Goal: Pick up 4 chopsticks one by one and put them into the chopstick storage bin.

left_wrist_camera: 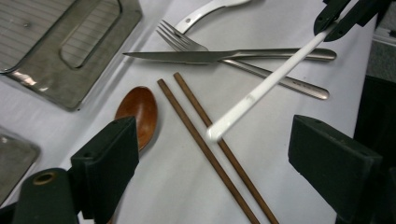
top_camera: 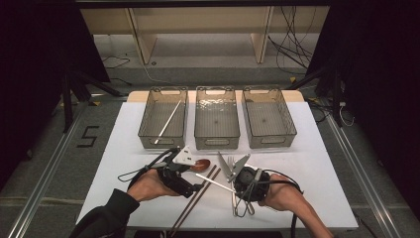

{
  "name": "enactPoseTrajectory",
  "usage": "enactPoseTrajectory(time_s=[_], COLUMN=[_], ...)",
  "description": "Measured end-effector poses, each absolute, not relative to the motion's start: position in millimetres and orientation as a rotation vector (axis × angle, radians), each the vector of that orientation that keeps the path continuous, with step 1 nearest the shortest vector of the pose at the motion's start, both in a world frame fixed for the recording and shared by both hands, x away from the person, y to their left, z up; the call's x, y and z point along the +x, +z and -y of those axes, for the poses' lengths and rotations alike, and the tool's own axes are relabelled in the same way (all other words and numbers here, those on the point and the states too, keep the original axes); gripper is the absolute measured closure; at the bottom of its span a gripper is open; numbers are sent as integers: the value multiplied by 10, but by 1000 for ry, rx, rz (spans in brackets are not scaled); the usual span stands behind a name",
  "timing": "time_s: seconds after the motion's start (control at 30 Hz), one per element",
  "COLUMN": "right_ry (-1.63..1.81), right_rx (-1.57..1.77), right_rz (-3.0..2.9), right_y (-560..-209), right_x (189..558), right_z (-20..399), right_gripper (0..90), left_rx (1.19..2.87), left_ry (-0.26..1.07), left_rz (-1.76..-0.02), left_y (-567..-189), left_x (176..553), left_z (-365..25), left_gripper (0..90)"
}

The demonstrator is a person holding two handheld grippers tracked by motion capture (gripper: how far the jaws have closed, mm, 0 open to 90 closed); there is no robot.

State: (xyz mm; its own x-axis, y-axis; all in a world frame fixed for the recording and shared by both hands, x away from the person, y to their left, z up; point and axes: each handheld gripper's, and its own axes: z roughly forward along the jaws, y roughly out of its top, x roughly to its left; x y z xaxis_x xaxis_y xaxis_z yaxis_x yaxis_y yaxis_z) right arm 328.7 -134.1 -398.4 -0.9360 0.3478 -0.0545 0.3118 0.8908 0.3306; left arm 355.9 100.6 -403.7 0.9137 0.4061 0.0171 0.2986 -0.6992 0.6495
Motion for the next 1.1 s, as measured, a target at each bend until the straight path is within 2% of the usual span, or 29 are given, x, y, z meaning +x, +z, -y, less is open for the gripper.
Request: enactPoseTrajectory(time_s=[0.13, 0.43, 1.1], right_ry=[496, 486, 478], right_rx=[480, 416, 308], right_rz=[-2944, -2962, -2994], right_y=[-3972, -3962, -3979], right_x=[3237, 3170, 3083], right_z=[1259, 1177, 1087], right_gripper=[861, 861, 861], left_rx=[2417, 2469, 2573], left_ry=[122, 63, -35], left_rz=[-450, -368, -213], left_y=[-4037, -3992, -4059], left_x=[3537, 3496, 3409], left_z=[-966, -900, -835], left_gripper=[181, 251, 533])
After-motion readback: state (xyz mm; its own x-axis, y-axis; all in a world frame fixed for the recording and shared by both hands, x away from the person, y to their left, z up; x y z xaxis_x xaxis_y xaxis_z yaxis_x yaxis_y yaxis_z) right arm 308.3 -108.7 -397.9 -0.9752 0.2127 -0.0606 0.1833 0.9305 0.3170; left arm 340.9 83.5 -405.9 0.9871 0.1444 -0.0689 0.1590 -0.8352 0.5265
